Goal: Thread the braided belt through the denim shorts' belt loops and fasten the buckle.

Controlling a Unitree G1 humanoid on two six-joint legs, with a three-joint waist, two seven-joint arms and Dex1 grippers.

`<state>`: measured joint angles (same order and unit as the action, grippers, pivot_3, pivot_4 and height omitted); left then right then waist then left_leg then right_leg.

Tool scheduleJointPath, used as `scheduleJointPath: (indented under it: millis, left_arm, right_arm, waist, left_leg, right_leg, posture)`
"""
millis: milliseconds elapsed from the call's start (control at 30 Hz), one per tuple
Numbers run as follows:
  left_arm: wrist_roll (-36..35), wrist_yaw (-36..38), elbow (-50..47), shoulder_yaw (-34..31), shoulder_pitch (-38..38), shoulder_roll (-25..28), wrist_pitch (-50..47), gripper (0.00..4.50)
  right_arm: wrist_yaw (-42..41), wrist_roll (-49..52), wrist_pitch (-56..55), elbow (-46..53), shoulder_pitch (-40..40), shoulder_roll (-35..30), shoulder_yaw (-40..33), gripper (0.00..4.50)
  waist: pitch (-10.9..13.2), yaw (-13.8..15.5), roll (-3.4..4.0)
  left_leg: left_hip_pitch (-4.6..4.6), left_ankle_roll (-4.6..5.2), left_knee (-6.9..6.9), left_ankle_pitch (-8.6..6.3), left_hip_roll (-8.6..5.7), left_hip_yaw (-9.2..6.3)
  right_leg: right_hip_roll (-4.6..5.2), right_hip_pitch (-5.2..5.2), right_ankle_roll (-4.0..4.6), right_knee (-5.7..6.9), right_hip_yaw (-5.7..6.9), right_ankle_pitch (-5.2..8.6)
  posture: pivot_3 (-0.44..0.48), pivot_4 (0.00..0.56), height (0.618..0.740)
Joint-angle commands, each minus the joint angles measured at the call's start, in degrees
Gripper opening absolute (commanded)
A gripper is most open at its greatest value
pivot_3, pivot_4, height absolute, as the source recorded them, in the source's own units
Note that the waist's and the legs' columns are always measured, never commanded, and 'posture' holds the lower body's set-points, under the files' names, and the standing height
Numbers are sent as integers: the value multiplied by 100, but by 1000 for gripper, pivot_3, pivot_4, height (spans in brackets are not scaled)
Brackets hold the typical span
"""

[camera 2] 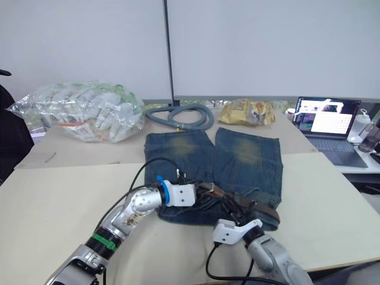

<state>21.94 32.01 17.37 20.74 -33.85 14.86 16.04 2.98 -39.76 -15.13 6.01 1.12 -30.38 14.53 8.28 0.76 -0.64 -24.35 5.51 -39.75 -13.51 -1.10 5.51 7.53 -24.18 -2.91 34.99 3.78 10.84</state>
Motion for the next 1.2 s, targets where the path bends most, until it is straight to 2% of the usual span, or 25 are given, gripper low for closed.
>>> scheduleJointPath:
  millis: [33, 133, 267, 667, 767, 833, 867, 1000, 1100, 1133, 1167, 1200]
  left_arm:
    - [-343, 39, -108, 10, 109, -258, -231, 0]
    - [-561, 150, -285, -52, 318, -305, -478, 0]
    - [-588, 165, -397, -42, 423, -257, -553, 0]
    - [-727, 380, -462, 187, 384, -392, -440, 0]
    - [-695, 375, -413, 211, 381, -395, -431, 0]
    - [-675, 368, -394, 201, 390, -366, -432, 0]
    - [-668, 366, -387, 194, 395, -352, -437, 0]
    - [-675, 365, -395, 197, 417, -311, -443, 0]
    - [-691, 365, -372, 216, 426, -309, -436, 0]
    - [-694, 363, -369, 225, 428, -312, -436, 0]
    - [-696, 358, -370, 231, 431, -316, -437, 0]
    - [-697, 354, -350, 234, 422, -321, -432, 0]
  right_arm:
    - [-301, 876, -573, 317, 31, 162, -13, 34]
    - [-498, 1473, -537, 298, -96, 341, -175, 34]
    - [-688, 1685, -590, 197, -140, 376, -277, 34]
    - [-1566, 1444, -1040, -2, 443, -60, 102, 34]
    - [-2078, 1963, -814, 68, 438, -88, 45, 34]
    - [-2724, 2778, -355, 356, 223, -176, -44, 34]
    - [-3012, 3206, -59, 551, 94, -220, -132, 893]
    - [-3673, 4127, 834, 1141, -229, -424, -492, 2163]
    - [-4096, 4905, 1667, 1716, -485, -809, -1054, 3252]
    - [-4238, 5192, 1933, 1897, -557, -952, -1252, 3740]
    - [-4346, 5433, 2147, 2044, -604, -1072, -1436, 3950]
    - [-4401, 5602, 2293, 2124, -607, -1137, -1580, 3950]
  waist:
    - [0, 2, 0]
    - [0, 2, 0]
    - [0, -5, 0]
    - [0, -10, 0]
    - [0, -8, 0]
    - [0, -8, 0]
    - [0, 0, 0]
    - [0, 6, 0]
    - [0, 68, 1]
    - [0, 74, 0]
    - [0, 88, 0]
    - [0, 97, 0]
  left_leg:
    - [0, 20, -1, -12, -1, 0]
    - [0, 29, -2, -18, 1, -3]
    - [1, 28, -3, -19, 0, -3]
    - [3, 28, -2, -20, 1, -6]
    - [4, 29, -2, -21, 2, -6]
    - [4, 30, -1, -22, 3, -6]
    - [4, 34, -2, -24, 4, -6]
    - [4, 47, -3, -32, 5, -10]
    - [4, 53, -6, -37, -1, -11]
    - [4, 57, -8, -40, -4, -11]
    - [3, 59, -9, -41, -5, -12]
    - [2, 61, -10, -42, -6, -11]
  right_leg:
    - [1, 1, 0, 0, -1, 0]
    - [3, 0, 1, 0, -1, -1]
    - [5, 0, 2, 1, -3, -2]
    - [5, -2, 3, 1, -6, -2]
    - [5, -2, 4, 1, -6, -2]
    - [5, -1, 4, 0, -5, -2]
    - [5, 0, 4, 0, -5, -2]
    - [14, 1, 5, -1, -6, -3]
    - [31, 0, 3, -1, 2, -3]
    - [41, 0, 2, -1, 7, -4]
    - [44, -2, 0, -4, 9, -5]
    - [50, -1, -1, -7, 10, -6]
  posture:
    - [0, 150, 740]
    - [0, 150, 740]
    - [0, 150, 740]
    - [0, 150, 740]
    - [0, 150, 740]
    - [0, 150, 740]
    - [0, 150, 740]
    - [0, 150, 740]
    - [0, 150, 740]
    - [0, 150, 740]
    - [0, 150, 740]
    - [0, 150, 740]
